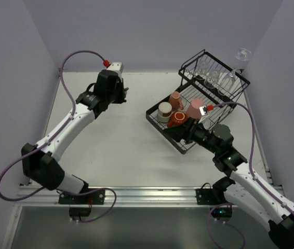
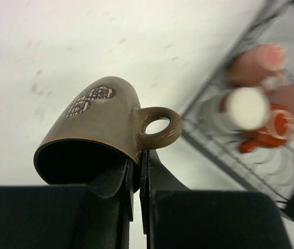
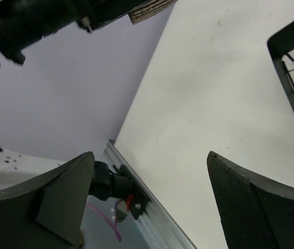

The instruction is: Unload the cups from the dish rack

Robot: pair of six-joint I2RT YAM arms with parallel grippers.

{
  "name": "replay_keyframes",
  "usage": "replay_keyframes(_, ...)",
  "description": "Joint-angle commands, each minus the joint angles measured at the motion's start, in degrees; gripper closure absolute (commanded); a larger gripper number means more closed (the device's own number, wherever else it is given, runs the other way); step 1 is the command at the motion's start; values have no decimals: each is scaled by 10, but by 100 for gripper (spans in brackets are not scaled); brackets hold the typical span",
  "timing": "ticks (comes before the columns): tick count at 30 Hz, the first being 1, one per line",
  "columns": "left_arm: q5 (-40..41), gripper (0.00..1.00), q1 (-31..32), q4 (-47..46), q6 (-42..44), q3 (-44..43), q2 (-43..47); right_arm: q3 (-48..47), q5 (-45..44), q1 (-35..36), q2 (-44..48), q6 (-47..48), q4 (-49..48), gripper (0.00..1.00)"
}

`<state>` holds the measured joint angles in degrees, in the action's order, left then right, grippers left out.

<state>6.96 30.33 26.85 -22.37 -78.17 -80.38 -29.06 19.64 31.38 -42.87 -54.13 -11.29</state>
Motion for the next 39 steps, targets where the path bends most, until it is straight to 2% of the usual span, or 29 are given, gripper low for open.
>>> replay_keyframes(1,60,100,-72,124,41,-41,-57,-25,-24,1,19,106,111,8)
replay_keyframes(6,118,100,-130,182,44,-74,-137,-22,-11,2,34,145,142,5)
replay_keyframes(12,143,100,-195,253,48,-188,-236,-7,23,6,39,162,142,1)
replay_keyframes(16,138,100,-242,313,59,-261,-288,6,22,8,54,168,143,1)
replay_keyframes(21,90,100,-294,344,69,-317,-345,10,27,14,67,172,151,1)
replay_keyframes(30,29,100,-355,328,74,-334,-384,11,23,25,67,180,159,1)
replay_keyframes(37,17,100,-367,322,84,-339,-421,13,21,38,53,176,155,1)
replay_keyframes(39,10,97,-372,321,88,-341,-430,14,15,41,53,174,155,1)
